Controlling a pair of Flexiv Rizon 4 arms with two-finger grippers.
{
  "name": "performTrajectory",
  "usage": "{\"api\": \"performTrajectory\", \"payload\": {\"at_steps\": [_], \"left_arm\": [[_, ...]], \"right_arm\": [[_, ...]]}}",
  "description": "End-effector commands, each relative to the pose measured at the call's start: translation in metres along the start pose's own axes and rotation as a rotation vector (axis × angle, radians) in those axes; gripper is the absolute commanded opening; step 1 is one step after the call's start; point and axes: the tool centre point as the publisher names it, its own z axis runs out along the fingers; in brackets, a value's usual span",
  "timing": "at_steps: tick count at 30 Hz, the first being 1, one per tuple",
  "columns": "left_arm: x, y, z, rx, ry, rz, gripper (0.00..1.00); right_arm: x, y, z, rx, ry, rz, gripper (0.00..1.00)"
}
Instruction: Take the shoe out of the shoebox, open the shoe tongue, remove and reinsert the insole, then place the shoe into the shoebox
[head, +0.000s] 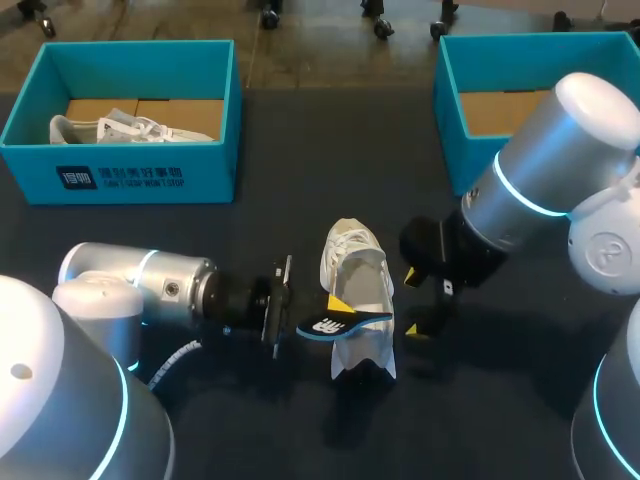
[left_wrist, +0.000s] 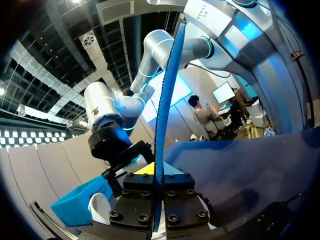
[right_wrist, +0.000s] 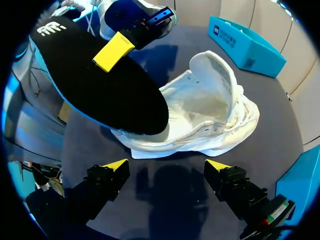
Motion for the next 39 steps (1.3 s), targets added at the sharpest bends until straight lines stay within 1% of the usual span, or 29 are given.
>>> {"api": "performTrajectory", "payload": {"at_steps": [1, 7, 15, 17, 21, 27, 32, 35, 39], "left_arm": [[-0.001, 0.006, 0.004, -0.015, -0.008, -0.007, 0.00], [0.000, 0.017, 0.005, -0.032, -0.015, -0.026, 0.00], [-0.002, 0.033, 0.008, -0.092, -0.052, 0.005, 0.00], [-0.003, 0.037, 0.008, -0.095, -0.054, -0.001, 0.00], [-0.004, 0.048, 0.010, -0.116, -0.068, -0.006, 0.00], [-0.009, 0.065, 0.009, -0.173, -0.088, -0.007, 0.00], [-0.011, 0.073, 0.008, -0.215, -0.099, 0.018, 0.00], [-0.011, 0.074, 0.008, -0.208, -0.099, -0.002, 0.00], [-0.010, 0.071, 0.006, -0.205, -0.096, -0.015, 0.00]], "right_arm": [[0.000, 0.000, 0.002, -0.001, -0.001, 0.000, 1.00], [0.000, 0.000, 0.002, -0.001, -0.001, 0.000, 1.00], [0.000, 0.000, 0.002, -0.001, -0.001, 0.000, 1.00], [0.000, 0.000, 0.002, -0.001, -0.001, 0.000, 1.00], [0.000, 0.000, 0.002, -0.001, -0.001, 0.000, 1.00], [0.000, 0.000, 0.002, -0.001, -0.001, 0.000, 1.00], [0.000, 0.000, 0.002, -0.001, -0.001, 0.000, 1.00], [0.000, 0.000, 0.002, -0.001, -0.001, 0.000, 1.00], [0.000, 0.000, 0.002, -0.001, -0.001, 0.000, 1.00]]}}
